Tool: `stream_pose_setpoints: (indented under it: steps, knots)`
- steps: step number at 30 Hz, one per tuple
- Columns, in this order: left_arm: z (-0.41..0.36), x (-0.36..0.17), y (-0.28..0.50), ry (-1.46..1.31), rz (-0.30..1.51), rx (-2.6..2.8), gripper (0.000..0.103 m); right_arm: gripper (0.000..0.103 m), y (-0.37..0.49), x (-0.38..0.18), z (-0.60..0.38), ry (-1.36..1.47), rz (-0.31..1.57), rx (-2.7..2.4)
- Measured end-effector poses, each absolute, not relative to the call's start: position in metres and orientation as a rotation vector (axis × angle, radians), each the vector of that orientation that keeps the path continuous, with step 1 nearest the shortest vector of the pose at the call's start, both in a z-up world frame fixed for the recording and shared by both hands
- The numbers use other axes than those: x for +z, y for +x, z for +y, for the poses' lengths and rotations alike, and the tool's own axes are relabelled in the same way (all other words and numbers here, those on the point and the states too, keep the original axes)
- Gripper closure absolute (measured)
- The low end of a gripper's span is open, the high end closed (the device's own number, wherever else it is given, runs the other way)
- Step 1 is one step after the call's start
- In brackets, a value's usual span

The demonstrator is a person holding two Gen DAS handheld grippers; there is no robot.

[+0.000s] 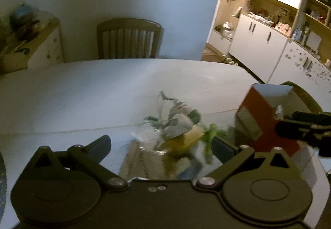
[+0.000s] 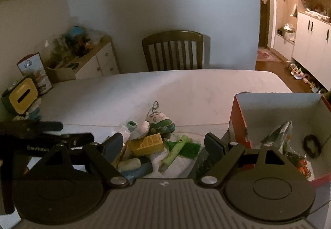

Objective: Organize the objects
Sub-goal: 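Move both grippers back from the box toward the pile on the table, then grasp the silver foil packet with the left gripper while the right gripper grasps the white plush item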

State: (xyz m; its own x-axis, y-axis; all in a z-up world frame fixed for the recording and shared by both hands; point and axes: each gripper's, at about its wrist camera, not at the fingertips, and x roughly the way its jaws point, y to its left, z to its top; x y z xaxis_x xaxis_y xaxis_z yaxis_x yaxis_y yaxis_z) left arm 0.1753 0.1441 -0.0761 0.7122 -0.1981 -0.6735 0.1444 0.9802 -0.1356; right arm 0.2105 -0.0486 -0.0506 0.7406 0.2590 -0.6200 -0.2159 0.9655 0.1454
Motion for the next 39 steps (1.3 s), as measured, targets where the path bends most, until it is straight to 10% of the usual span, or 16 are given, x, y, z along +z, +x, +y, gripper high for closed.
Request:
stream_pose_setpoints:
  steps: [39]
  knots:
    - [0.153, -0.177, 0.22, -0.088, 0.885, -0.255, 0.008, 0.018, 0.344, -0.146, 0.048, -0.066, 0.967, 0.3]
